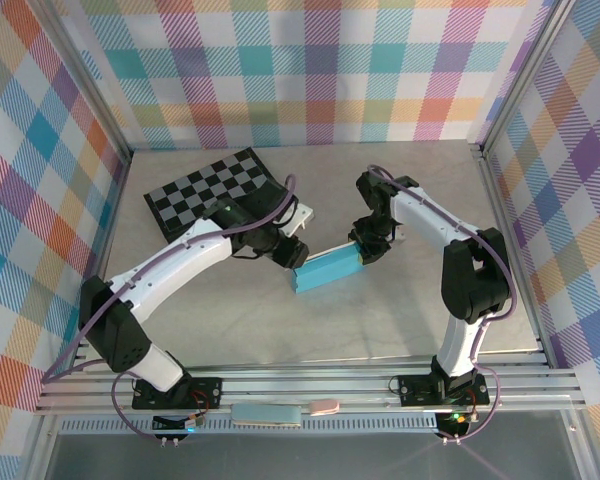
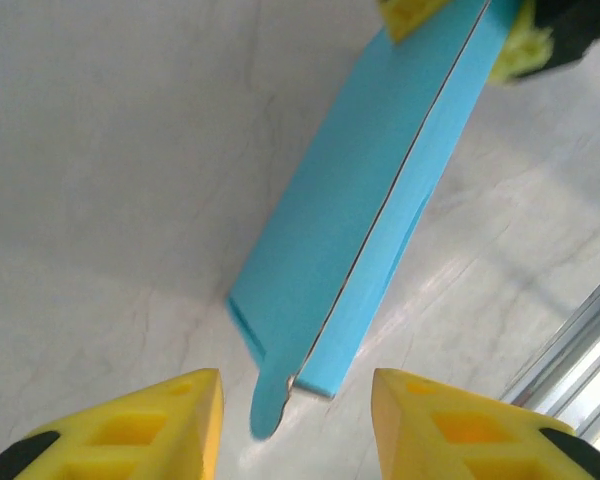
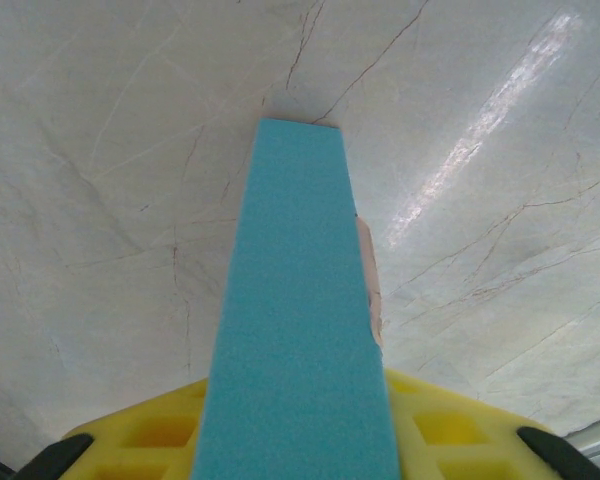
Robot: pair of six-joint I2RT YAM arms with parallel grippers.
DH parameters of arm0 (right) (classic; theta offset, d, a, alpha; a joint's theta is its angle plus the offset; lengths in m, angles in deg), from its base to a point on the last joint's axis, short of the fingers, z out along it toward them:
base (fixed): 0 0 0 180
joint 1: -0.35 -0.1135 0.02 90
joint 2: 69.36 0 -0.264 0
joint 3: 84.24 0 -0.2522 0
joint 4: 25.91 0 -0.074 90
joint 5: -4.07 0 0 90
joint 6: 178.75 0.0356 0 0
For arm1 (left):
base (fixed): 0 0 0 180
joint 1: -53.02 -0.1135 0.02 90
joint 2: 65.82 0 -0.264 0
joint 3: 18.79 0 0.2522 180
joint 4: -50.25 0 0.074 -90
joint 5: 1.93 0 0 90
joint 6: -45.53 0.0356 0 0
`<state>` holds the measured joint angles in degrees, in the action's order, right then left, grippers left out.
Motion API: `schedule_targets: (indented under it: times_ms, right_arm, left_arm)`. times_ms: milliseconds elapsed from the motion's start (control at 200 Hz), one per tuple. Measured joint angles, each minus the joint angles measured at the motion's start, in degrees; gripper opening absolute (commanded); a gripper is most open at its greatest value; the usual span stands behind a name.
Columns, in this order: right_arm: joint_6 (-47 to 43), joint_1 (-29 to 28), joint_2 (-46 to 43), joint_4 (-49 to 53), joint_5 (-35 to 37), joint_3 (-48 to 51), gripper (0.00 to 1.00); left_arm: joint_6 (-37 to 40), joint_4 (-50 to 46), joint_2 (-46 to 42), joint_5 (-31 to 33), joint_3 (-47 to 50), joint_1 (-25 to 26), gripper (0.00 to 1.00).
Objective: Fold the paper box
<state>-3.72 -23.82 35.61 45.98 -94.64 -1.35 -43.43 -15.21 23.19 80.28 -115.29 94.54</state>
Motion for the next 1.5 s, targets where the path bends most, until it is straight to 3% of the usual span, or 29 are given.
schedule_targets:
  times_ms: [480,765,860,1000,1295,1505]
  right_arm:
    - [0.02,-0.22,0.0,-0.04,0.15,0.0,0.33]
    - [0.02,-0.24,0.0,-0.02,0.17,0.0,0.32]
    - [0.02,-0.24,0.0,-0.02,0.15,0.02,0.32]
    - [0.04,-0.24,0.0,-0.13,0.17,0.04,0.32]
    - [0.04,-0.24,-0.02,-0.2,0.17,0.11,0.31]
    - [0.07,-0.24,-0.02,-0.22,0.17,0.15,0.31]
  left_arm:
    - [-0.28,-6.29,7.61,3.23,-3.02,2.71,0.11]
    - [-5.14,-7.28,8.11,4.37,-3.85,3.41,0.11]
    - [-7.52,-8.09,8.35,4.57,-4.76,3.65,0.25]
    - [-10.86,-8.22,8.44,4.55,-6.49,4.39,0.29]
    - [-12.61,-10.05,8.44,5.9,-7.34,4.59,0.23]
    - [-13.05,-11.23,8.44,6.43,-7.34,4.59,0.11]
